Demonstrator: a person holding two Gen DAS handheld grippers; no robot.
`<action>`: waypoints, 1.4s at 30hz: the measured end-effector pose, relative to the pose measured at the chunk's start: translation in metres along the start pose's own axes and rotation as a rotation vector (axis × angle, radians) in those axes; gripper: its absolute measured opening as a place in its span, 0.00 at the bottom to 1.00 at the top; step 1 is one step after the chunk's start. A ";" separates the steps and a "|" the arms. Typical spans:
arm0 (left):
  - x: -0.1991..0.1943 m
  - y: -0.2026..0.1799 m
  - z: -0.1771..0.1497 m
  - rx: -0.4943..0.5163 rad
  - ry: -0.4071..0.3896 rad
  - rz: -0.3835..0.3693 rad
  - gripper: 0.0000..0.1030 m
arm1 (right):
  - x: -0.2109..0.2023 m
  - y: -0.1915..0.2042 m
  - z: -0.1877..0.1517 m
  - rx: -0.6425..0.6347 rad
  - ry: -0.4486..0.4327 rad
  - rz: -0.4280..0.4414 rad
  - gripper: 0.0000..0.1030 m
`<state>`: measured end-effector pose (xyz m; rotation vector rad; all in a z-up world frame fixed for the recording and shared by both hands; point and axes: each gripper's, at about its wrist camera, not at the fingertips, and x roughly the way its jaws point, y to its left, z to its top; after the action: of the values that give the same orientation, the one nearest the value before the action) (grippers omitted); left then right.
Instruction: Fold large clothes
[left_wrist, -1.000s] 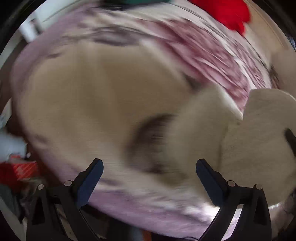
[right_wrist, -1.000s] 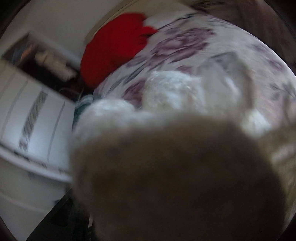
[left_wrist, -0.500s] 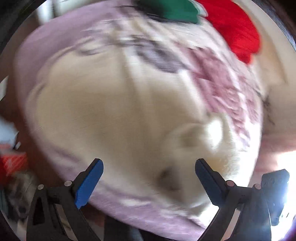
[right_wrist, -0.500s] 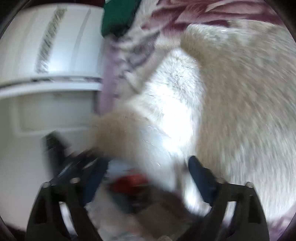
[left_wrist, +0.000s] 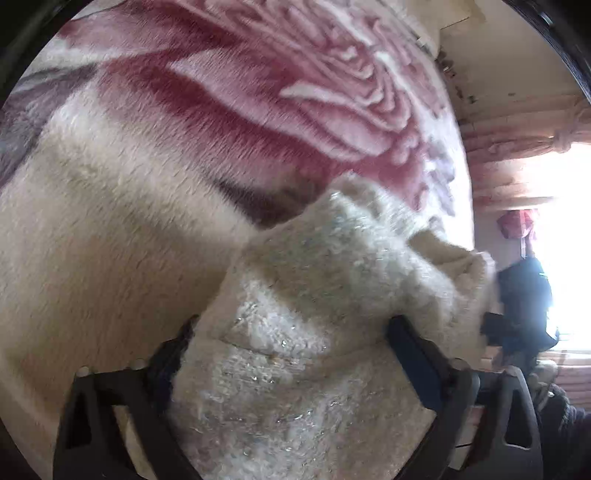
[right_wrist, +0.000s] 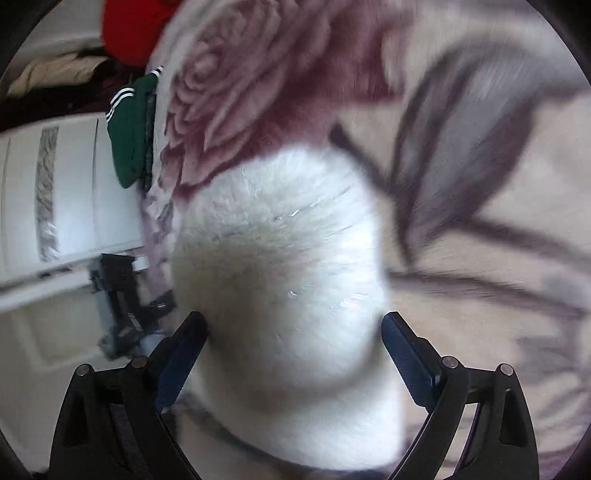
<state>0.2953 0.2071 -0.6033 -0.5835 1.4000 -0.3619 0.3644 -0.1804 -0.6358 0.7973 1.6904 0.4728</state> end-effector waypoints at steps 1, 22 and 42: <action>-0.010 -0.002 -0.004 -0.001 -0.034 0.014 0.15 | 0.004 -0.003 0.006 0.032 -0.006 0.022 0.92; -0.092 0.024 -0.057 -0.289 -0.301 -0.058 0.74 | -0.055 0.050 0.018 -0.058 -0.068 -0.220 0.86; 0.006 -0.029 -0.249 -0.810 -0.477 -0.211 0.74 | 0.020 0.066 0.106 -0.264 0.295 -0.252 0.86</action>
<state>0.0543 0.1383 -0.6076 -1.3863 0.9816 0.2032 0.4807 -0.1307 -0.6333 0.3270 1.9187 0.6447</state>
